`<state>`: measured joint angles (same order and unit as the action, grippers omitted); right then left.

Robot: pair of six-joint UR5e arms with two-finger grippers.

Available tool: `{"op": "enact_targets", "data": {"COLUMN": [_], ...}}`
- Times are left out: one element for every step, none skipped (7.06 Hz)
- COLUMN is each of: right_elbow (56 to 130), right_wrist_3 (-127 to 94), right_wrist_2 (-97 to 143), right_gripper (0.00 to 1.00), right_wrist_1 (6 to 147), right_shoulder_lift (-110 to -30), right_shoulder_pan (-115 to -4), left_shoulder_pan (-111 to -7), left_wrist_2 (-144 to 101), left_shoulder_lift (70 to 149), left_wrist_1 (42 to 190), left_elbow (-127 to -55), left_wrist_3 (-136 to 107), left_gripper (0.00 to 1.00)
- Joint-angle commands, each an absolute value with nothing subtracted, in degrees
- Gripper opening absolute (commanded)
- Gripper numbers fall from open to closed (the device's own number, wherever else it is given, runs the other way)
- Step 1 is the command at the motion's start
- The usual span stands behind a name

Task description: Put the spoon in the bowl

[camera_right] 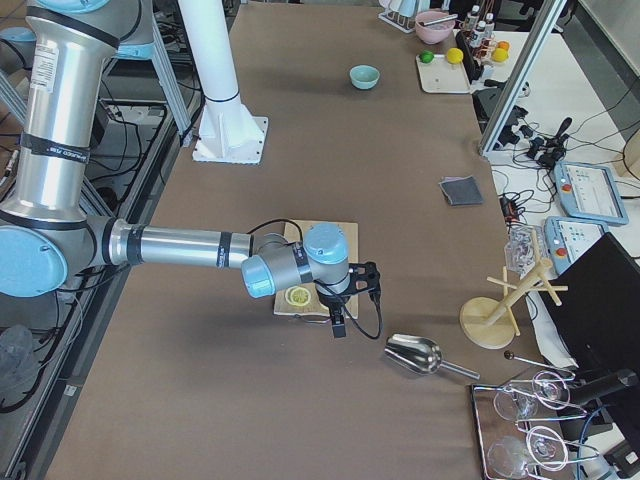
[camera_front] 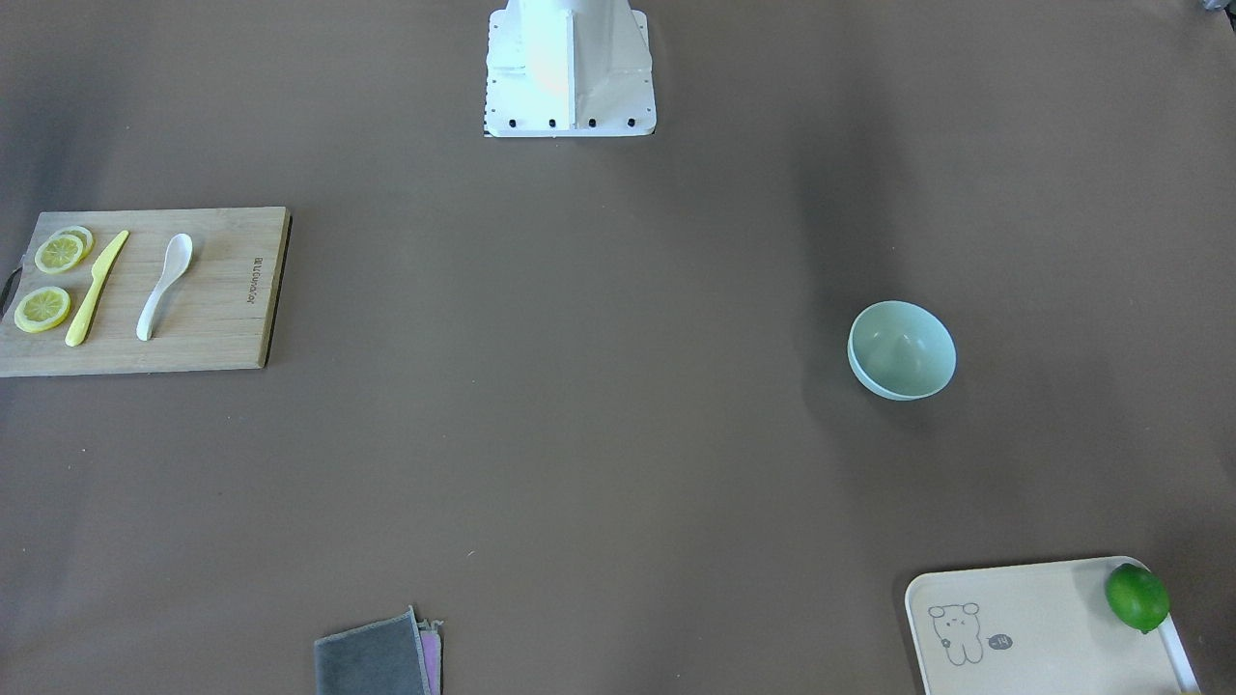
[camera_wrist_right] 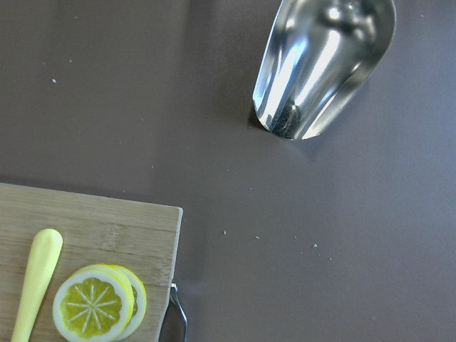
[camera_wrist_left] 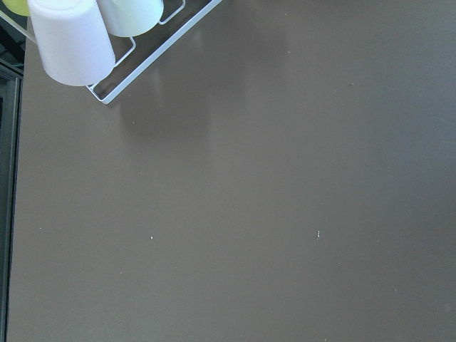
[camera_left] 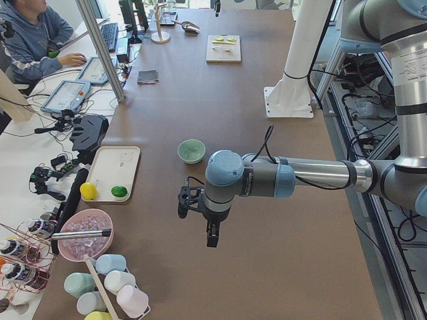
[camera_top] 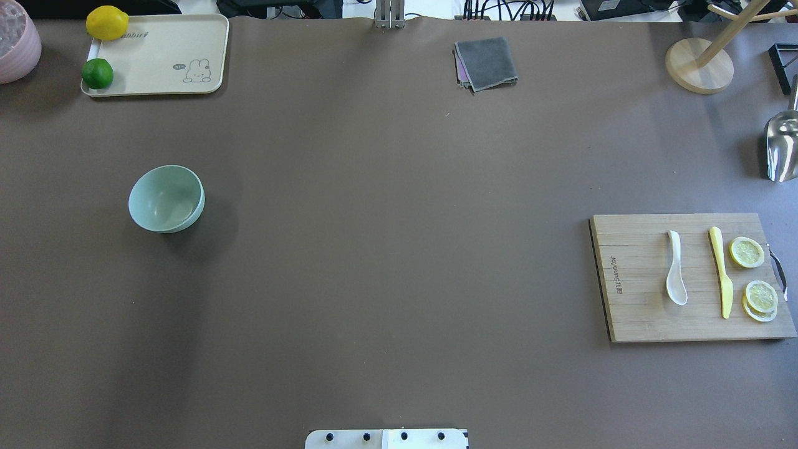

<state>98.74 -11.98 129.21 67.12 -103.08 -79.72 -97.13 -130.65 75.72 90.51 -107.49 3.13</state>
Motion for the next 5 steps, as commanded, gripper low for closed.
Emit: {"op": "enact_targets", "data": {"right_elbow": [98.7,98.7,98.6,98.5,98.5], "right_wrist_3": [-12.4,-12.6,-12.5,-12.6,-12.3], "right_wrist_2": [129.4,129.3,129.7,131.7,132.3], "right_gripper": [1.00,1.00,1.00,1.00,1.00], "right_wrist_1": [67.1,67.1,67.1,67.1,67.1], "right_shoulder_lift": [-102.9,-102.9,-102.9,-103.0,-103.1], "right_shoulder_pan": [-79.6,-79.5,-79.5,-79.6,-79.6], "left_shoulder_pan": [-97.3,-97.2,-97.2,-97.2,-97.3], "left_wrist_2": [-130.7,-130.7,-130.8,-130.8,-131.9], "left_shoulder_lift": [75.2,75.1,75.1,75.1,75.1], "left_wrist_1": [91.5,91.7,93.1,93.2,93.6], "left_elbow": [-107.4,-107.9,-107.8,-107.8,-107.9], "left_wrist_3": [3.0,3.4,3.0,3.2,3.1], "left_gripper": [0.98,0.98,0.98,0.98,0.98]}}
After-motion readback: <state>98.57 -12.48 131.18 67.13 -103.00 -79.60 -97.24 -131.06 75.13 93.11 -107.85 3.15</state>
